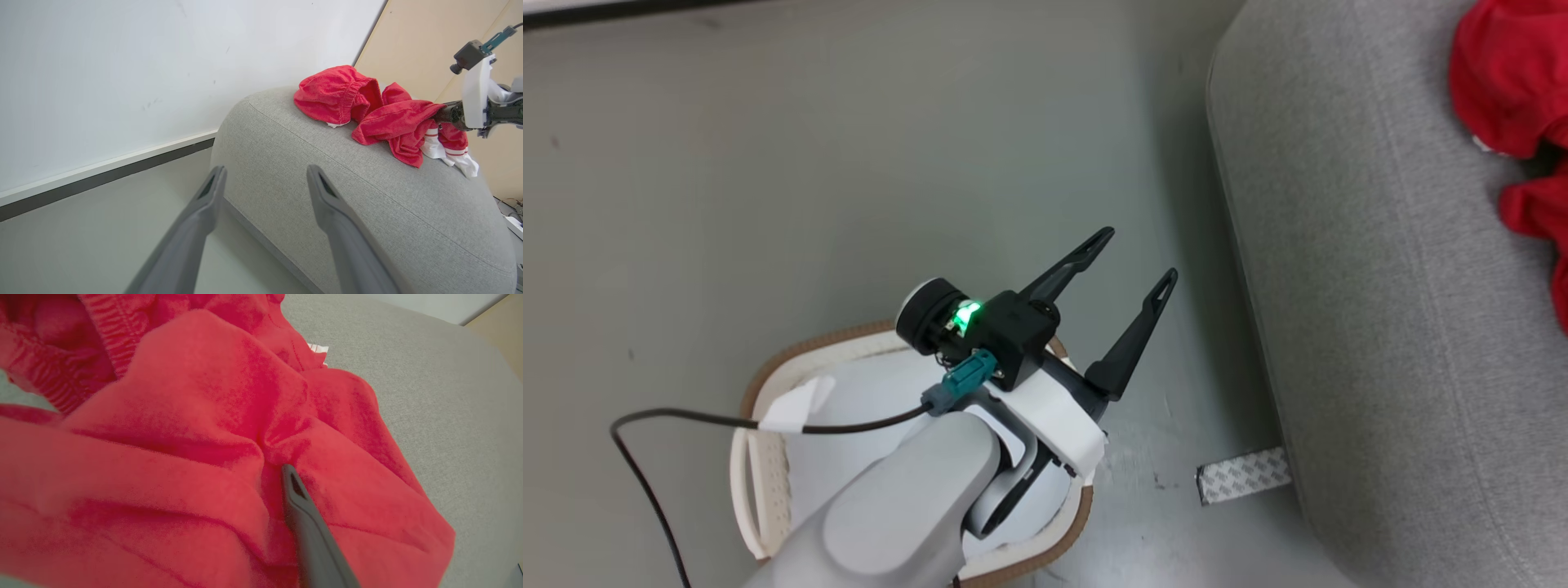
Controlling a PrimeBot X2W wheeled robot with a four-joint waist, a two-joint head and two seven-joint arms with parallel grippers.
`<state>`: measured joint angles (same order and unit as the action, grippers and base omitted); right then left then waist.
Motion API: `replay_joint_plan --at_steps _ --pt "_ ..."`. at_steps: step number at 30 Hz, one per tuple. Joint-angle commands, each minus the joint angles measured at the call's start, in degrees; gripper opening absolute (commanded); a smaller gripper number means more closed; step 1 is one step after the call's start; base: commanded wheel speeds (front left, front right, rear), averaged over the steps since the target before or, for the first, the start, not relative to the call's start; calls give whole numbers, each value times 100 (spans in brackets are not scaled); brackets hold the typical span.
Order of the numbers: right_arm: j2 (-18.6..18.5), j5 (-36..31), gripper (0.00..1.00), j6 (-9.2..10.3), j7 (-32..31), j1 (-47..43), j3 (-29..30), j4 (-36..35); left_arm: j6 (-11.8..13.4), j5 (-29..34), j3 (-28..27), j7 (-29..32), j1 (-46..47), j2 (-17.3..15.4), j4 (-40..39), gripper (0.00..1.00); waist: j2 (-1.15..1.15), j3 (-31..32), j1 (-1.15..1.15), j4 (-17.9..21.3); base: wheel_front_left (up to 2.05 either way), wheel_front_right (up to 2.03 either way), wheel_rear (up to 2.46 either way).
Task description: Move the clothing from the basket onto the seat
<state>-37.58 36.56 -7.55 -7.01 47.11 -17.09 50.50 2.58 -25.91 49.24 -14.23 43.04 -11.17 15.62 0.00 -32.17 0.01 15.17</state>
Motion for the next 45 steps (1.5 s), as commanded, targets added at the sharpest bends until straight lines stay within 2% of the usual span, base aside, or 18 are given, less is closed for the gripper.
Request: replay_joint_plan --at_steps 1,8,11,15,21,24,27,31,37,41,45 --pt "-77 78 100 13 -4 -8 -50 15 7 -28 -16 -35 -75 13 15 100 0 138 -1 5 0 0 0" --pt "-323 540 100 13 -566 -277 -720 -140 -21 -210 -200 -98 -477 88 145 100 0 1045 -1 -52 0 0 0" --pt "-459 696 100 13 -929 -374 -1109 -547 9 -262 -385 -90 -768 89 133 100 0 1495 -1 -111 0 0 0" --pt "-680 928 100 13 -1106 -575 -1461 -1274 41 -323 -690 -90 -1232 48 8 100 0 2034 -1 -270 0 0 0" --pt "-991 1250 100 13 -1059 -926 -1502 -2407 145 -357 -1216 -91 -1847 -60 -252 100 0 2761 -1 -697 0 0 0" --pt "-1093 1301 100 13 -907 -1129 -1333 -2910 158 -502 -1613 -91 -2162 -145 -431 100 0 3082 -1 -944 0 0 0" --pt "-1093 1165 100 13 -652 -1360 -1085 -3323 282 -586 -2071 -91 -2395 -301 -622 100 0 3306 -1 -1168 0 0 0" --pt "-773 876 100 13 -187 -1797 -559 -3652 558 -629 -2609 -92 -2765 -424 -825 100 0 3442 -1 -1410 0 0 0" --pt "389 74 100 13 605 -2782 402 -3835 699 -571 -3159 -92 -3313 -378 -1015 100 0 3517 -1 -1662 0 0 0" --pt "1356 -656 100 13 1144 -3519 1074 -3820 607 -389 -3431 -92 -3612 -229 -895 100 0 3510 -1 -1762 0 0 0" --pt "2133 -1321 100 13 1785 -4046 1481 -3742 327 -13 -3731 -92 -3763 16 -609 100 0 3472 -1 -1813 0 0 0"
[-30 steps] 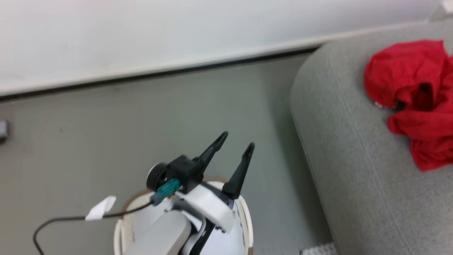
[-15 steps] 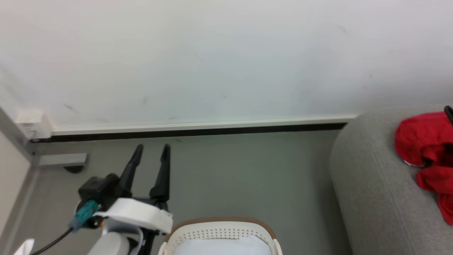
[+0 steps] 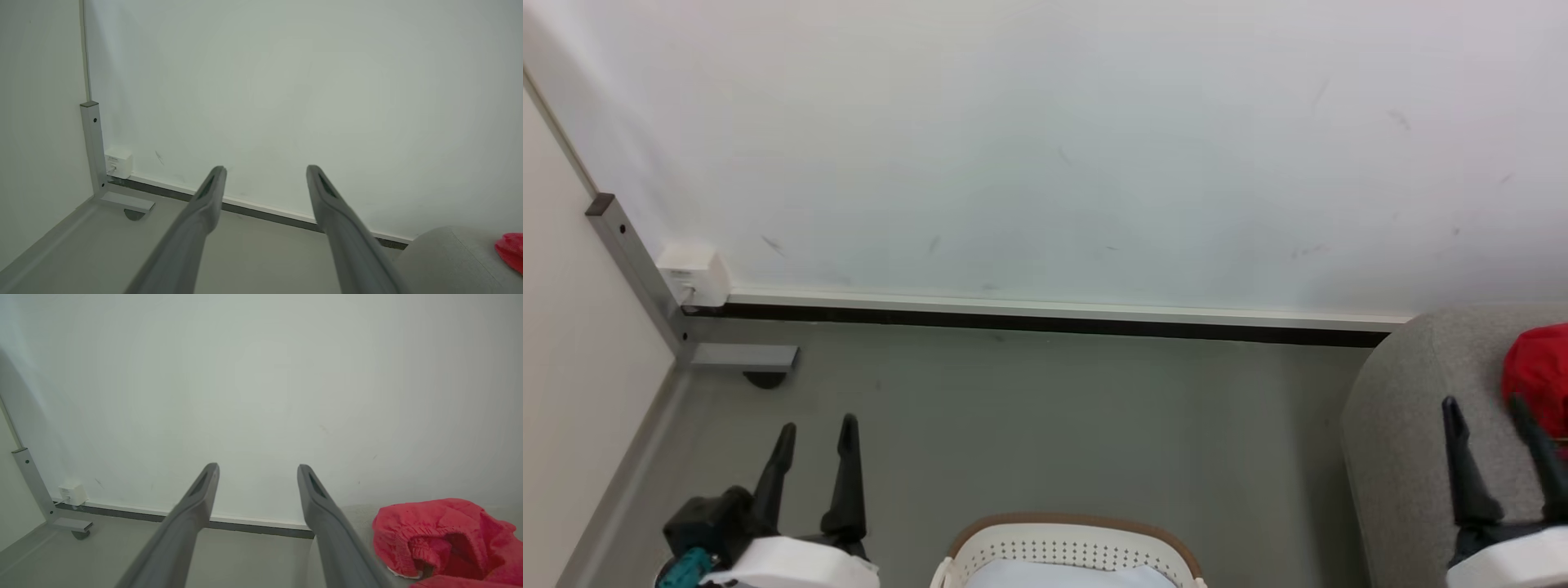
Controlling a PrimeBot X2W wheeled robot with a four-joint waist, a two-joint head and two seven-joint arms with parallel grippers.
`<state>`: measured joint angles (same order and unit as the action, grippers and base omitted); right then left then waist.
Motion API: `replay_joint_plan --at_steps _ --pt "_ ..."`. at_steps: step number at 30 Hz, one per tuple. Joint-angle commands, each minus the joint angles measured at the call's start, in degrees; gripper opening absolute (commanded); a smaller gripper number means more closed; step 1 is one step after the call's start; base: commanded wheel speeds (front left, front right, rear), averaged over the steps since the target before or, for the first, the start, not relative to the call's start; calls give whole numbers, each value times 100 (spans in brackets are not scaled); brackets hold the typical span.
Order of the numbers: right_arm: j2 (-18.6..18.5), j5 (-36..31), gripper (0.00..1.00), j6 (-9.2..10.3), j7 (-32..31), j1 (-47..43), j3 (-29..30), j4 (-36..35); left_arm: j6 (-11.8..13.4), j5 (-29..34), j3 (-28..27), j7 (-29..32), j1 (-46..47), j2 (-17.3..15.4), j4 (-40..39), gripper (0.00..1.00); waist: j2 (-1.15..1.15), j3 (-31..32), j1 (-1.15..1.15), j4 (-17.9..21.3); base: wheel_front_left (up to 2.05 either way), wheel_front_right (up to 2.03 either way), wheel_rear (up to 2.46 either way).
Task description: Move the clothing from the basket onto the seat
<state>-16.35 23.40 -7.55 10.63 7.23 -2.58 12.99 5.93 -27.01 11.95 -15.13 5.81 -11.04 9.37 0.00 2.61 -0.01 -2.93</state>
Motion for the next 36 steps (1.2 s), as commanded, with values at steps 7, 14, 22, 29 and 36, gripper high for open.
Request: replay_joint_plan --at_steps 7,14,22,29,36 --pt "811 -640 100 13 444 -496 113 237 -632 902 -542 -2 -305 514 124 100 0 -83 1 54 0 0 0" --pt "858 -683 100 13 456 -501 -69 115 -1001 1408 -884 -2 -293 758 334 100 0 -132 1 200 0 0 0" --pt "880 -670 100 13 457 -403 -132 68 -1127 1504 -1019 -2 -261 800 450 100 0 -133 1 272 0 0 0" --pt "936 -643 100 13 458 -436 -131 54 -1138 1405 -1029 -2 -249 806 481 100 0 -113 1 281 0 0 0" --pt "960 -646 0 0 423 -489 -128 179 -1145 1432 -984 11 -311 837 599 0 0 -98 1 287 0 0 0"
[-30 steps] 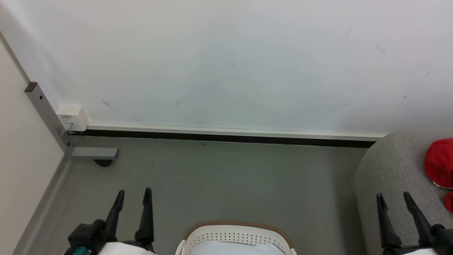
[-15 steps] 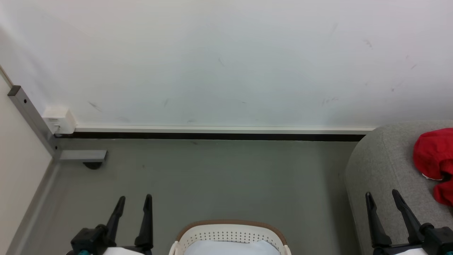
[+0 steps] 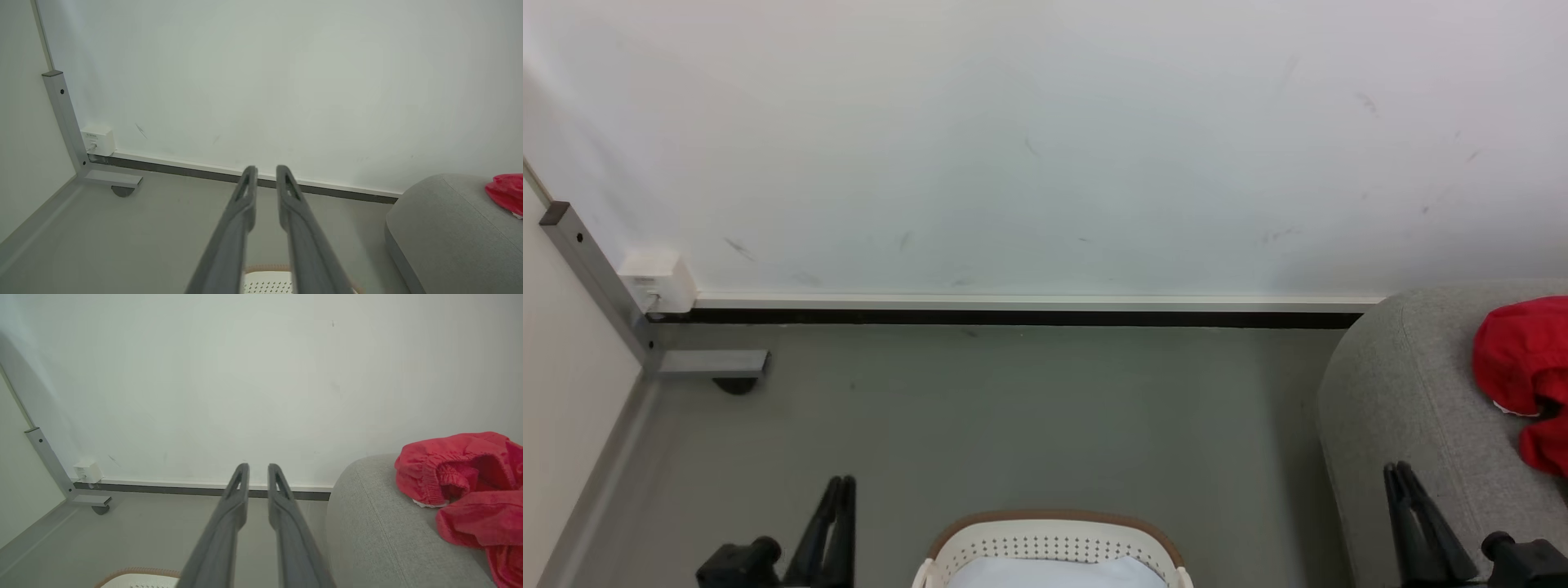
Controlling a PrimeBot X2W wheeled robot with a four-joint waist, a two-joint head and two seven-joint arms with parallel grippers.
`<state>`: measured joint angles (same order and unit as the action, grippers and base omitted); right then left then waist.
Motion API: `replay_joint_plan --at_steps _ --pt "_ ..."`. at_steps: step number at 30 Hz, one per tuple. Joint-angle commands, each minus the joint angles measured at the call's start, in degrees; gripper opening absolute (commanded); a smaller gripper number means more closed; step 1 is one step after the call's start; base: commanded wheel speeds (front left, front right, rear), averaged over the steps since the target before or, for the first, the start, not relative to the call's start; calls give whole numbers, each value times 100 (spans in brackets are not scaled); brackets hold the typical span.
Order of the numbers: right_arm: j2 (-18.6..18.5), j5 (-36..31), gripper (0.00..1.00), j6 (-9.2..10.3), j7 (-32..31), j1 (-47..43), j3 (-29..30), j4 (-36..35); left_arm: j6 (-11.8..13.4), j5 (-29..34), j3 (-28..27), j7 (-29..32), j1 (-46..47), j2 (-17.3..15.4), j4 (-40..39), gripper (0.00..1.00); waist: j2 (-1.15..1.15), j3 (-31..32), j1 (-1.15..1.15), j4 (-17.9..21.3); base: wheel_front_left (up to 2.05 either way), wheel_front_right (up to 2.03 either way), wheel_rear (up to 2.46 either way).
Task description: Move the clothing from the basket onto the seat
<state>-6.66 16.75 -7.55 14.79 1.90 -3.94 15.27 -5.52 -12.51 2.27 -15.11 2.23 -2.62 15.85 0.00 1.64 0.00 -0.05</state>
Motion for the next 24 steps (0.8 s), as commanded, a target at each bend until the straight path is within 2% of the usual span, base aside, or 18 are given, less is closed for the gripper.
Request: replay_joint_plan --at_steps 1,24 --pt "-2 87 0 0 -13 36 19 -36 -3 -85 -33 39 54 -3 -20 0 0 -1 0 0 0 0 0" --pt "106 2272 0 2 -635 178 327 -67 -60 -2402 -279 657 174 -13 -78 0 0 -32 0 1 0 0 0"
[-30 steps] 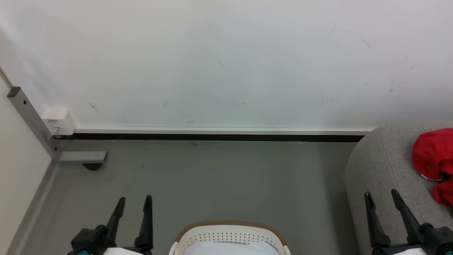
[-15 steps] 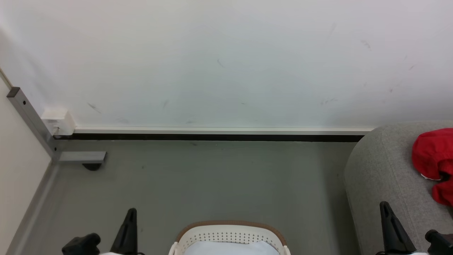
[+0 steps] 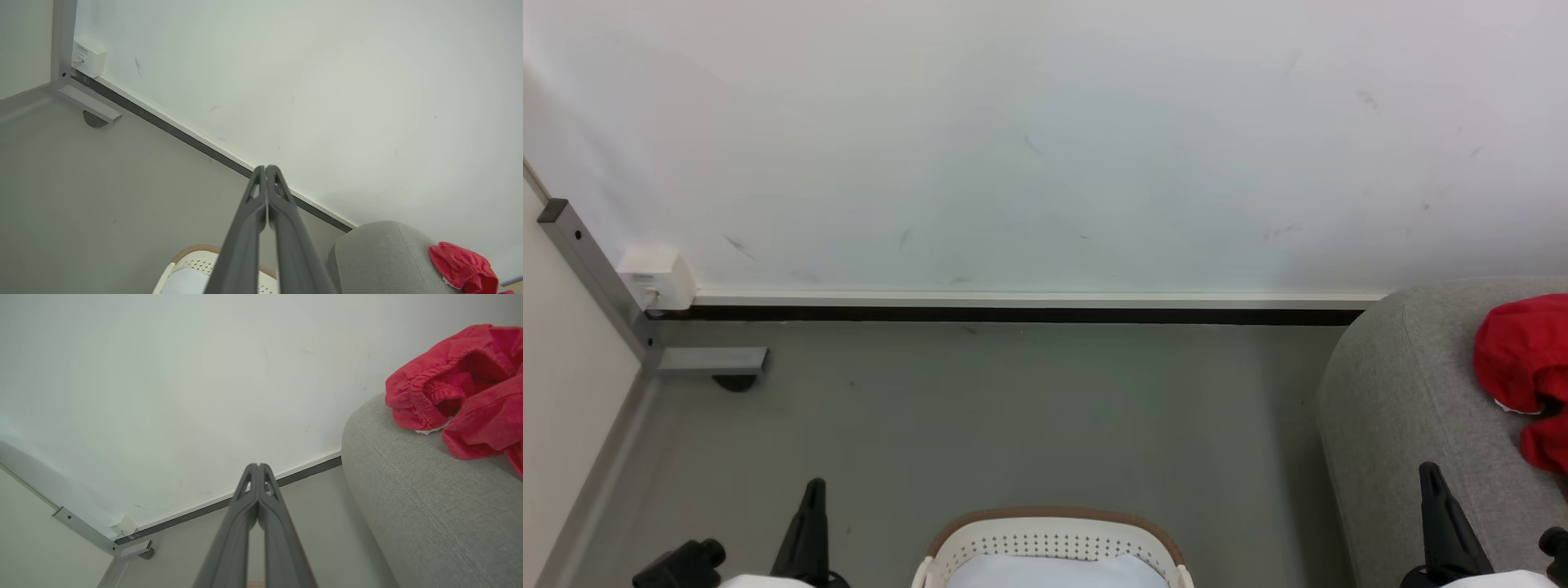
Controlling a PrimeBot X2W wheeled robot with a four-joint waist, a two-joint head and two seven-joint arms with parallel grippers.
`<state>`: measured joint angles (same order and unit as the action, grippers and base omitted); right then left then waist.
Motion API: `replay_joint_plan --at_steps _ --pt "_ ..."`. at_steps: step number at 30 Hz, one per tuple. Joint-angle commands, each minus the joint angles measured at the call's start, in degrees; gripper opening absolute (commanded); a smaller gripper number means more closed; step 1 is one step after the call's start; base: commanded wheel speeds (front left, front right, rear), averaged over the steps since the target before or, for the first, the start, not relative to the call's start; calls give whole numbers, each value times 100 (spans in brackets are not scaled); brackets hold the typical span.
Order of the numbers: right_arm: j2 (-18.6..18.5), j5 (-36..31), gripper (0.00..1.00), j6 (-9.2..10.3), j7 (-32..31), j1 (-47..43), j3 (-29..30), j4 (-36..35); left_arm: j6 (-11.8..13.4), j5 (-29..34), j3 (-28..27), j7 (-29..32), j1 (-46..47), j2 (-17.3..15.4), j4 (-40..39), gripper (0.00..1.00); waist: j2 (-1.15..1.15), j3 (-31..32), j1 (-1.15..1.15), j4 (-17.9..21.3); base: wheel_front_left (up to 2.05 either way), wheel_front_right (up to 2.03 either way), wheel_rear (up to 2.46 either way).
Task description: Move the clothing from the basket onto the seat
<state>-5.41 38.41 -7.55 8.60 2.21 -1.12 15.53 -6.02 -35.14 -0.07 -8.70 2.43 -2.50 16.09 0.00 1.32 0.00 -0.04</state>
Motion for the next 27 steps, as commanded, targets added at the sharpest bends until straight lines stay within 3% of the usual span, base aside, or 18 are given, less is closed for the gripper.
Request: replay_joint_plan --at_steps 1,27 --pt "-15 187 0 2 -39 153 56 -94 -13 -222 -55 37 159 -25 -105 0 0 -2 0 0 0 0 0" --pt "78 2036 0 5 -563 277 314 -113 -64 -2180 -269 573 271 -36 -141 0 0 -37 0 1 0 0 0"
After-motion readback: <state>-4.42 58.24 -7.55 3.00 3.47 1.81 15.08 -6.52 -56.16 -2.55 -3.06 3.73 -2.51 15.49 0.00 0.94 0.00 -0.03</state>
